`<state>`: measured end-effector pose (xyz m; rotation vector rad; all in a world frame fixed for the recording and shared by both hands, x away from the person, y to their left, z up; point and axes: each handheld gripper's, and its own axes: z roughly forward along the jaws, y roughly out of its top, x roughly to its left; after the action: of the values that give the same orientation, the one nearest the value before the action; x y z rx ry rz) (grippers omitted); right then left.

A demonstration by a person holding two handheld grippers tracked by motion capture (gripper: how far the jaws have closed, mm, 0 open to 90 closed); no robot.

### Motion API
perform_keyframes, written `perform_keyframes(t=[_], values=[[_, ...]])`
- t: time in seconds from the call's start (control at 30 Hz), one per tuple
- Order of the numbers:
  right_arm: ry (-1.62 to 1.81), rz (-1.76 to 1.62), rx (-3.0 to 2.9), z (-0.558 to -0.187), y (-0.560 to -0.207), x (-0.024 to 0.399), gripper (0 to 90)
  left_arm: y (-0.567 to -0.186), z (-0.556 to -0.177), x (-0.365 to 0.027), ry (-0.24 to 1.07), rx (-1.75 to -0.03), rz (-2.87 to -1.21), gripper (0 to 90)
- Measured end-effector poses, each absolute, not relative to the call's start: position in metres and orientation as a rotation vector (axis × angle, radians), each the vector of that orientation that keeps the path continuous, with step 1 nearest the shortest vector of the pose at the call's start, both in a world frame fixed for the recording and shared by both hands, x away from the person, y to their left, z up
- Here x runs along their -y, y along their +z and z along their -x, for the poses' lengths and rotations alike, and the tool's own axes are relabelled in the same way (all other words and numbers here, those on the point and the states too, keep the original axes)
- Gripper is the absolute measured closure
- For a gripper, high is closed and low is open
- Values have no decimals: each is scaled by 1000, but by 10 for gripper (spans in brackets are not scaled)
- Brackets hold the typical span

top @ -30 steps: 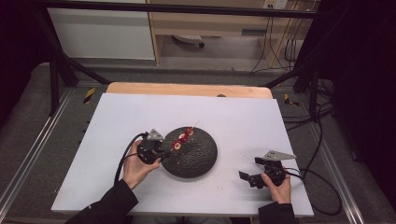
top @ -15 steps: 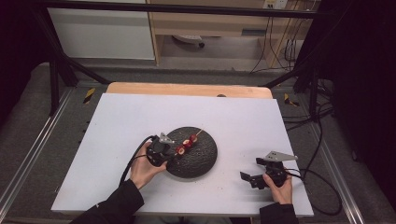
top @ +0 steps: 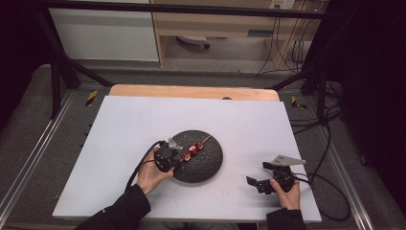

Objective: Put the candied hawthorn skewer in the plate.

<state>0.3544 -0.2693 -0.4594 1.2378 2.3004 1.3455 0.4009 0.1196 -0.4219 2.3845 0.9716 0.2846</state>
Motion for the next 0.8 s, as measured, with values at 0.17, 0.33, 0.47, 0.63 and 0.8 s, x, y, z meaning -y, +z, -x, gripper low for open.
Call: perform_keyframes(t=[0.17,0.33,0.47,0.63,0.8], values=[[1345,-1236,-2297,-354,-459,269,5,-421,-401,-122,272,-961,-2377,822],[1346,-1240,-2298,-354,-460,269,5,-417,-399,-129,251,-926,-2331,668],[1344,-1240,-2298,-354,-460,269,5,-410,-397,-140,233,-900,-2274,564],[1348,-1241,-2297,-354,-460,269,5,-406,-396,-154,251,-882,-2237,404],[1348,-1243,-2298,-354,-460,269,5,-403,-393,-169,256,-861,-2226,260]])
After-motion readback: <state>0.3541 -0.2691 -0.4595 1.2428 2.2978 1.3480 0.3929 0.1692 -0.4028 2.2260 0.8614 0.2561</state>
